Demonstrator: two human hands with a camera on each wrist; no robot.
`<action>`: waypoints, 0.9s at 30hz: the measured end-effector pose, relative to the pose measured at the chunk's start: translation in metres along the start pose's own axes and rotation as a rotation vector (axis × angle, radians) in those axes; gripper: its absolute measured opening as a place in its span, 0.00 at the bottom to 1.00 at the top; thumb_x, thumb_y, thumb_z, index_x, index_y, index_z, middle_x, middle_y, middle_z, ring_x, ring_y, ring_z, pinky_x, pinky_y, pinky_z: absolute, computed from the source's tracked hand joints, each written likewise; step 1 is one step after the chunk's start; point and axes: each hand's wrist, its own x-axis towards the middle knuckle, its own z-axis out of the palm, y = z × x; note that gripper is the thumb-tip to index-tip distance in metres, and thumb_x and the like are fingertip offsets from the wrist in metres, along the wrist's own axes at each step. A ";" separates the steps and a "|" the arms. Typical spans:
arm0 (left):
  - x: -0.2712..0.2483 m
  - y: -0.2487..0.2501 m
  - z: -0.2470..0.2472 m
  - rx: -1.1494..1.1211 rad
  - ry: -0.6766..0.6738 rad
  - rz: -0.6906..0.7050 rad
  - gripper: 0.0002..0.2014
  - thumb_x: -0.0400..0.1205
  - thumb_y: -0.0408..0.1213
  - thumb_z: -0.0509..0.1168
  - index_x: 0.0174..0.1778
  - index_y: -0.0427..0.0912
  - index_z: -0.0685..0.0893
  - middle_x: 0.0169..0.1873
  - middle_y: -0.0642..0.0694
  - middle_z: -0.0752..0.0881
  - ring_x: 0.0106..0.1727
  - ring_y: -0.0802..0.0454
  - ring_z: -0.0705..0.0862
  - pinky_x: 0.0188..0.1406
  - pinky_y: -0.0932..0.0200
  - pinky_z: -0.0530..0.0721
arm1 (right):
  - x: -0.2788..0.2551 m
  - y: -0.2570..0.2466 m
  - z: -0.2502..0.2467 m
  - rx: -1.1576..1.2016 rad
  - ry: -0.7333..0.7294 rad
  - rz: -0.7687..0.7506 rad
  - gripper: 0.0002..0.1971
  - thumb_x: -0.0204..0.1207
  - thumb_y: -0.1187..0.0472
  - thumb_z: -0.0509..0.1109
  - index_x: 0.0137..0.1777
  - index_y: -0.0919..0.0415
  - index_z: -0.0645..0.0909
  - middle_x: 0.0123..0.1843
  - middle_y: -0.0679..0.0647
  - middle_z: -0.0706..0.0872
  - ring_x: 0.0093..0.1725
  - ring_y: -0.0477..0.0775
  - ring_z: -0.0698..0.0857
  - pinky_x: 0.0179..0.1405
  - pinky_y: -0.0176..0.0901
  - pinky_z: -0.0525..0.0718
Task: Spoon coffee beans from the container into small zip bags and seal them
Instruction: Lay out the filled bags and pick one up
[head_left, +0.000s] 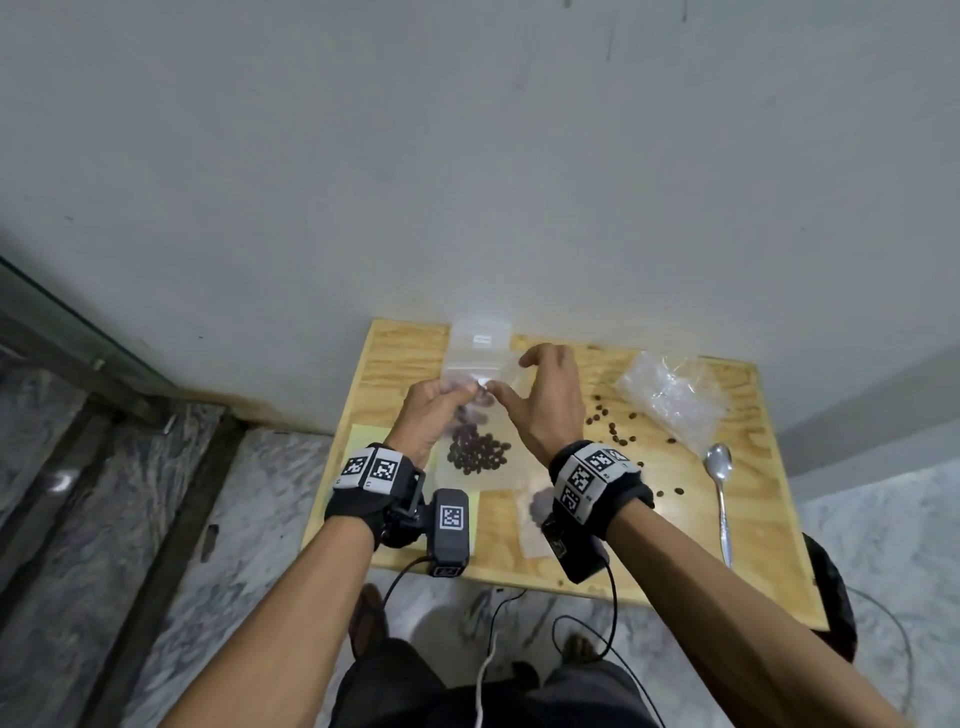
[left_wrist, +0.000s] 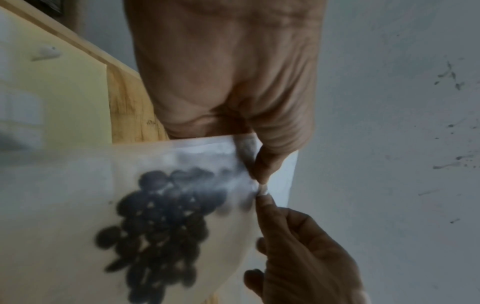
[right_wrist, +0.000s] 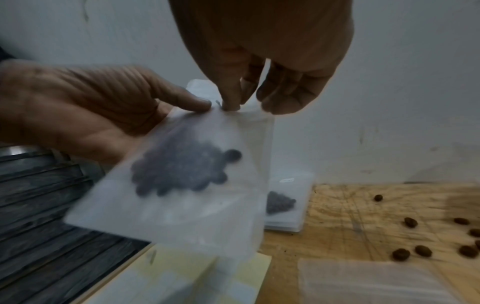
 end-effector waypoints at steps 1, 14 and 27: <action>0.000 0.000 0.000 0.002 -0.007 0.002 0.07 0.86 0.33 0.64 0.46 0.41 0.88 0.46 0.41 0.92 0.44 0.43 0.90 0.36 0.56 0.86 | 0.002 0.003 -0.001 0.060 -0.006 0.059 0.29 0.68 0.45 0.79 0.62 0.59 0.73 0.59 0.52 0.76 0.53 0.50 0.77 0.48 0.42 0.80; 0.006 0.001 0.004 0.031 0.001 -0.049 0.11 0.78 0.39 0.74 0.51 0.36 0.87 0.41 0.42 0.91 0.36 0.50 0.89 0.35 0.56 0.85 | 0.005 0.001 -0.019 0.803 -0.310 0.382 0.22 0.72 0.65 0.78 0.64 0.56 0.75 0.50 0.59 0.90 0.41 0.50 0.89 0.34 0.36 0.81; 0.022 -0.005 0.001 0.132 0.039 -0.051 0.03 0.81 0.32 0.71 0.43 0.36 0.84 0.38 0.35 0.89 0.31 0.47 0.84 0.34 0.52 0.83 | 0.010 0.009 -0.007 0.834 -0.304 0.464 0.20 0.73 0.70 0.76 0.63 0.60 0.77 0.51 0.58 0.92 0.48 0.57 0.91 0.48 0.52 0.90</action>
